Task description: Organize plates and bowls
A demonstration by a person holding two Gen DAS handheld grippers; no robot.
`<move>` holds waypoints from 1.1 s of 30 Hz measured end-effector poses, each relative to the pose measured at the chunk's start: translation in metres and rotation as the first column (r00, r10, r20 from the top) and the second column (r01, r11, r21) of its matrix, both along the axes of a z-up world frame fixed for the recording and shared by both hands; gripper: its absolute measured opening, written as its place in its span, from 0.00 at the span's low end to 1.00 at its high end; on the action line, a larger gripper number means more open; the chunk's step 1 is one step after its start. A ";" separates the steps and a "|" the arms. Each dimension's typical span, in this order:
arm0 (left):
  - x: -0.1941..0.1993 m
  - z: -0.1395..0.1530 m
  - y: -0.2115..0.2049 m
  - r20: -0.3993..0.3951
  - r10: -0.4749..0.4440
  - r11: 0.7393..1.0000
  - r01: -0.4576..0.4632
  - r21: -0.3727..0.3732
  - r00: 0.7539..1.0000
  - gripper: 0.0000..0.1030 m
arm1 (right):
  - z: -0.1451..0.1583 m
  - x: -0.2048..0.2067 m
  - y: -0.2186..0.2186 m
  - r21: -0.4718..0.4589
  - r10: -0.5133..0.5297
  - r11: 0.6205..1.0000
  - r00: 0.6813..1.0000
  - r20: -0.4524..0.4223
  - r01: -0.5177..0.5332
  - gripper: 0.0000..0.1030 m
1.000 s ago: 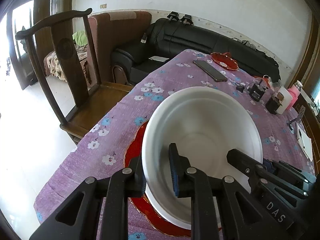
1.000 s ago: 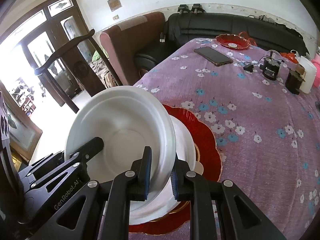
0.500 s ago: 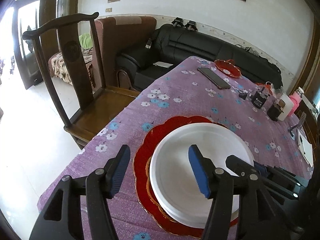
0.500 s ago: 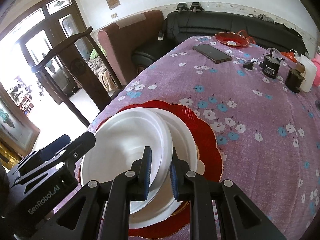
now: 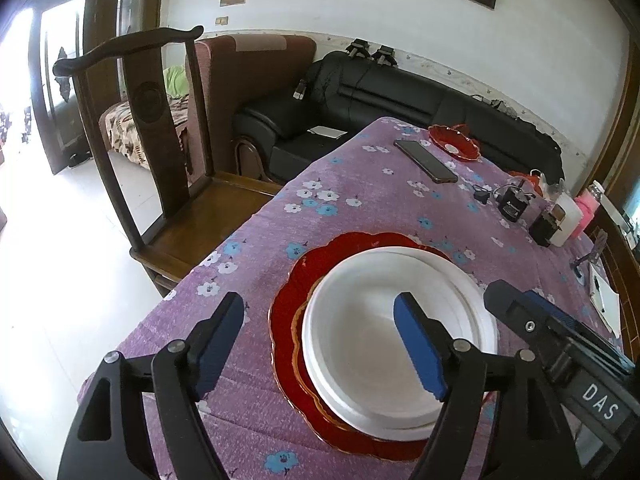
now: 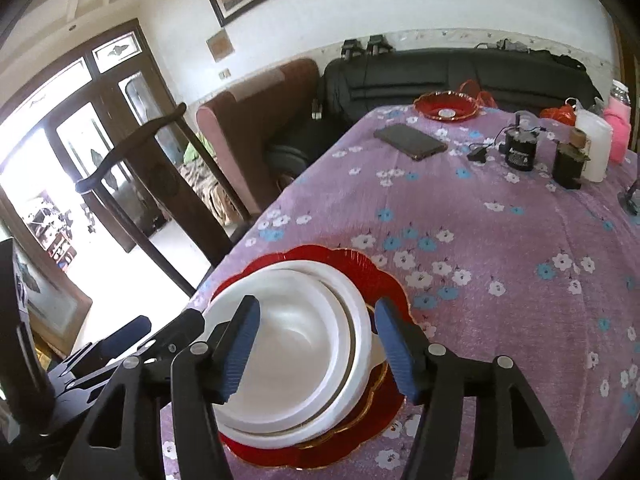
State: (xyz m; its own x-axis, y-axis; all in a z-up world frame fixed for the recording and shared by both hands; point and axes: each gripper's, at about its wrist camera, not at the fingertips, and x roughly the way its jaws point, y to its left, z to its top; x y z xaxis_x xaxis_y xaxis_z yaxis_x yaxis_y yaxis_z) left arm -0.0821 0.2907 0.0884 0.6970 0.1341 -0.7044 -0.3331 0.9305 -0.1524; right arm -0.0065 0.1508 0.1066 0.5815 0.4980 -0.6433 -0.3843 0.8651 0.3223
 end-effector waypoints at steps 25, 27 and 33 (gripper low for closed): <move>-0.117 0.081 -0.070 0.492 0.156 0.926 -0.300 0.228 0.857 1.00 | 0.020 -0.092 -0.068 -0.045 -0.090 0.994 0.971 0.222 0.102 0.76; -0.114 0.080 -0.077 0.454 0.144 0.928 -0.280 0.247 0.879 1.00 | 0.023 -0.100 -0.069 -0.051 -0.084 0.994 0.966 0.246 0.099 0.77; -0.108 0.074 -0.090 0.382 0.088 0.956 -0.186 0.229 0.920 1.00 | 0.020 -0.114 -0.072 -0.057 -0.078 0.994 0.961 0.266 0.097 0.81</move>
State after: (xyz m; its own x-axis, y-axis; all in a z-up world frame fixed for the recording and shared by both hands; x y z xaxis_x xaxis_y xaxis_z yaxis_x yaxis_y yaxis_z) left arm -0.1902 0.2006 0.1619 0.8592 0.3875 -0.3342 -0.4270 0.9028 -0.0507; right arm -0.1206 0.0786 0.1265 0.7742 0.3974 -0.4926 -0.3693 0.9157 0.1583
